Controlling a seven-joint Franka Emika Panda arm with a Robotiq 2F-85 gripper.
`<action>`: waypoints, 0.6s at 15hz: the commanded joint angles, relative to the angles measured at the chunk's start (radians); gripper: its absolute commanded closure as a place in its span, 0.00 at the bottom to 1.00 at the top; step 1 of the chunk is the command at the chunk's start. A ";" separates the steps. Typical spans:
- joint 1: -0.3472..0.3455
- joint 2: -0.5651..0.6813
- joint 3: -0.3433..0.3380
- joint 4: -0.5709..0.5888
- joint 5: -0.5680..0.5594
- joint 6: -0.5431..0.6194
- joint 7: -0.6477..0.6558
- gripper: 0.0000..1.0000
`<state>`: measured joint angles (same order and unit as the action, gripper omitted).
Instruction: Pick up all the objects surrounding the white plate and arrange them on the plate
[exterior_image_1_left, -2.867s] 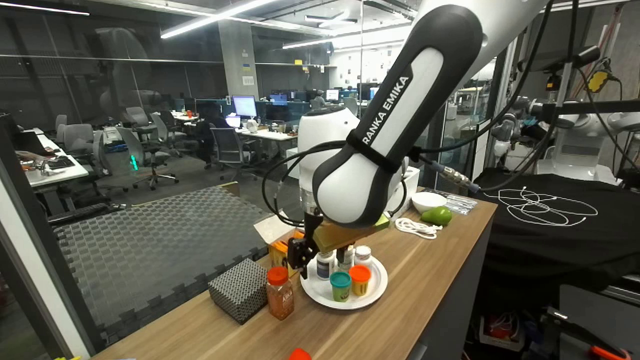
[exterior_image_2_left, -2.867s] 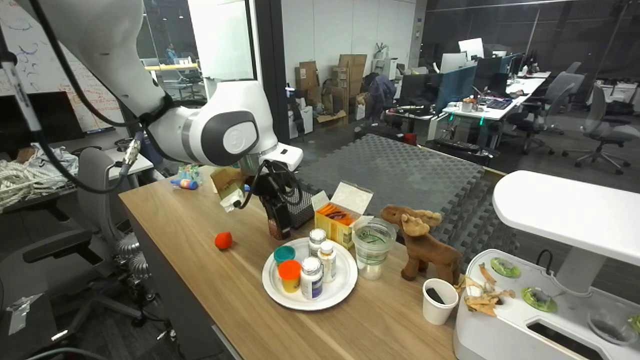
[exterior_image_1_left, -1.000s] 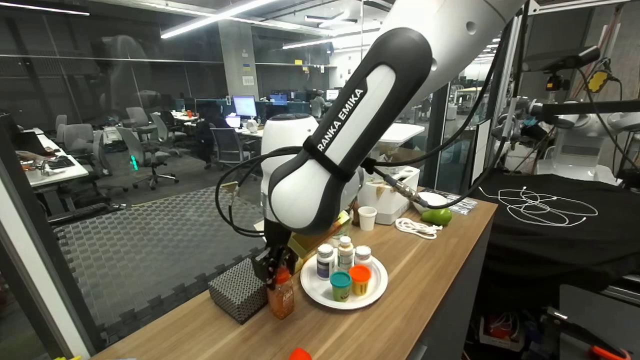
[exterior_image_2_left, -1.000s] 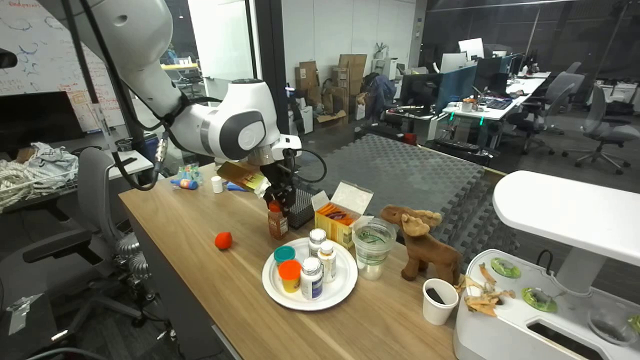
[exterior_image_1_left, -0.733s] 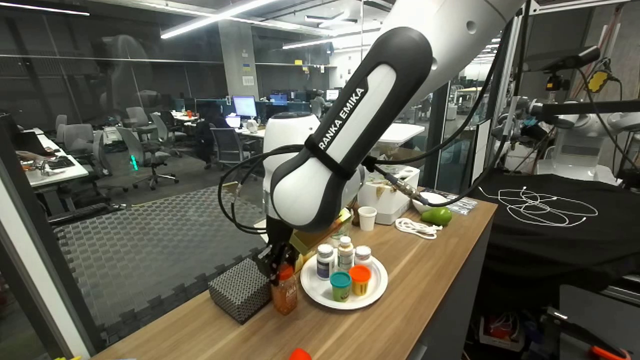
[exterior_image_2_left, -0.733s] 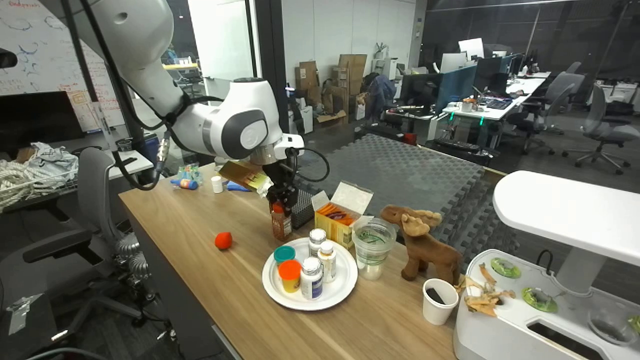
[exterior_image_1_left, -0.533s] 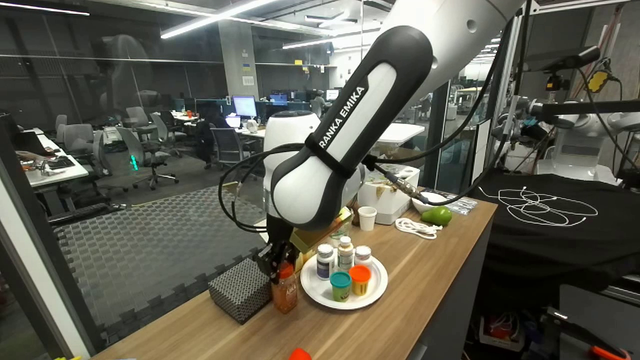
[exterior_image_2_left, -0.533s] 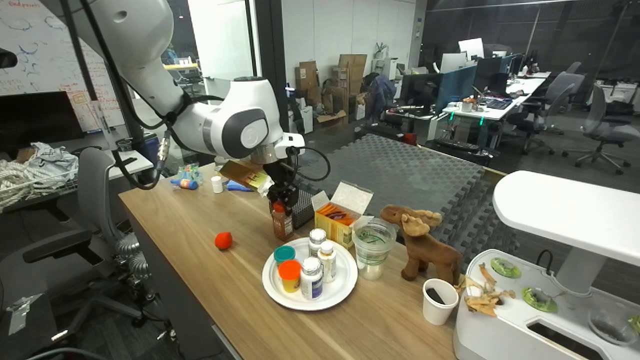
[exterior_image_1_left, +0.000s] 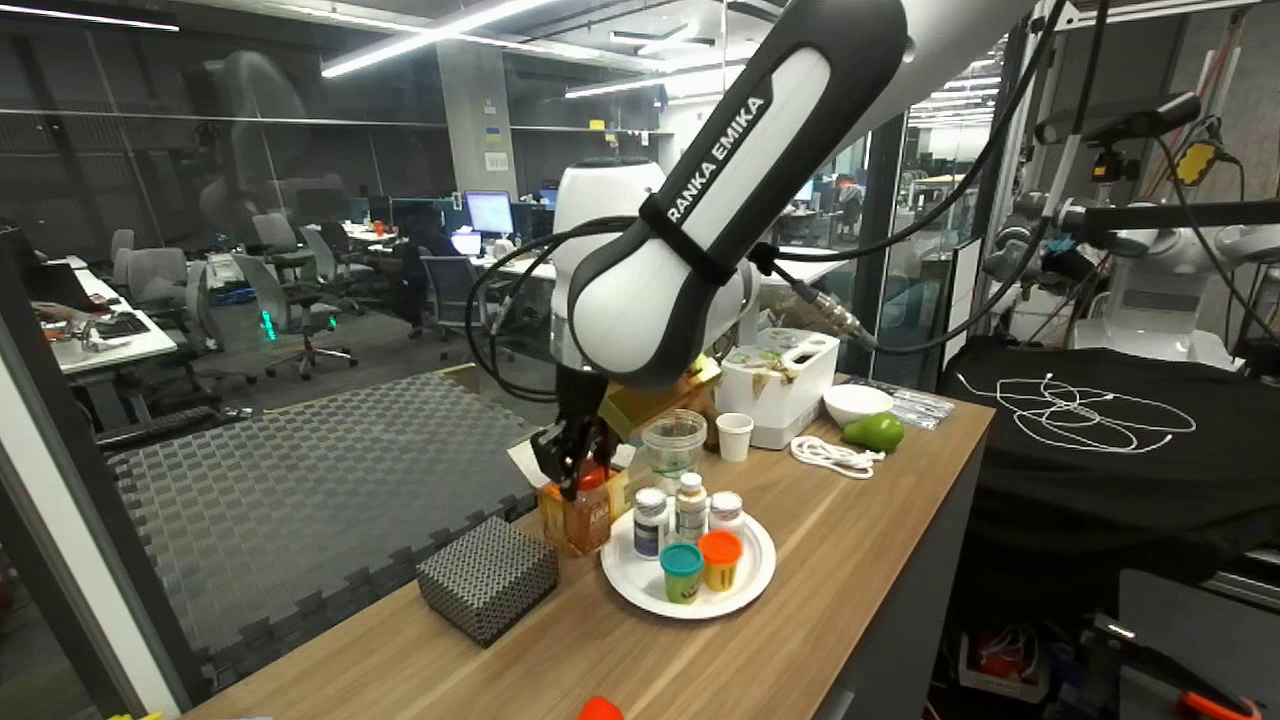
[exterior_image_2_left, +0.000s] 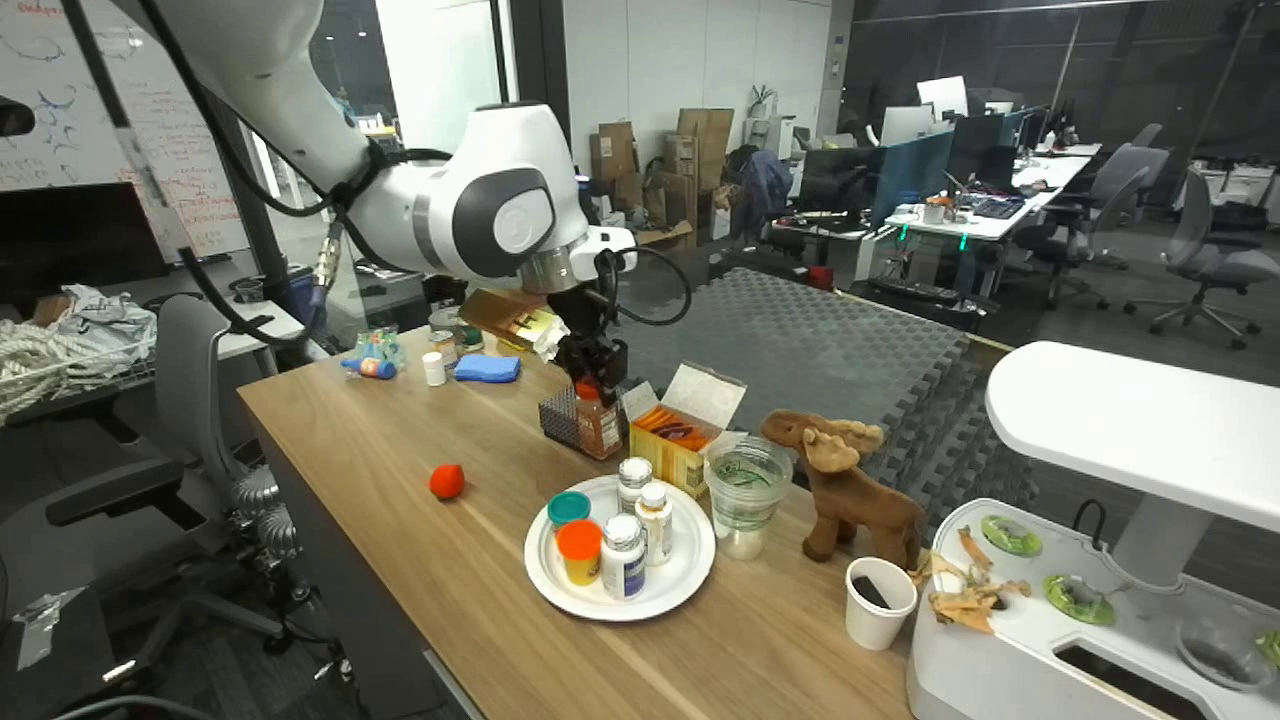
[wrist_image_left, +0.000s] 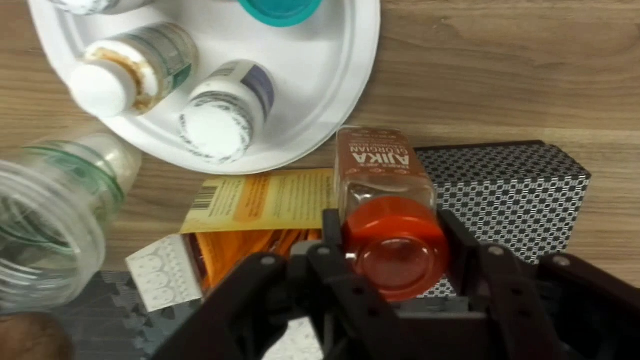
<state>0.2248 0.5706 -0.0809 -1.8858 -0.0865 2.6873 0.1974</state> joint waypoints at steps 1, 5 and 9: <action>-0.001 -0.097 -0.046 -0.091 -0.054 -0.003 0.045 0.76; -0.047 -0.113 -0.044 -0.143 -0.040 -0.006 0.023 0.76; -0.098 -0.121 -0.007 -0.176 -0.007 -0.011 -0.014 0.76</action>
<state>0.1643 0.4951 -0.1244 -2.0235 -0.1144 2.6867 0.2118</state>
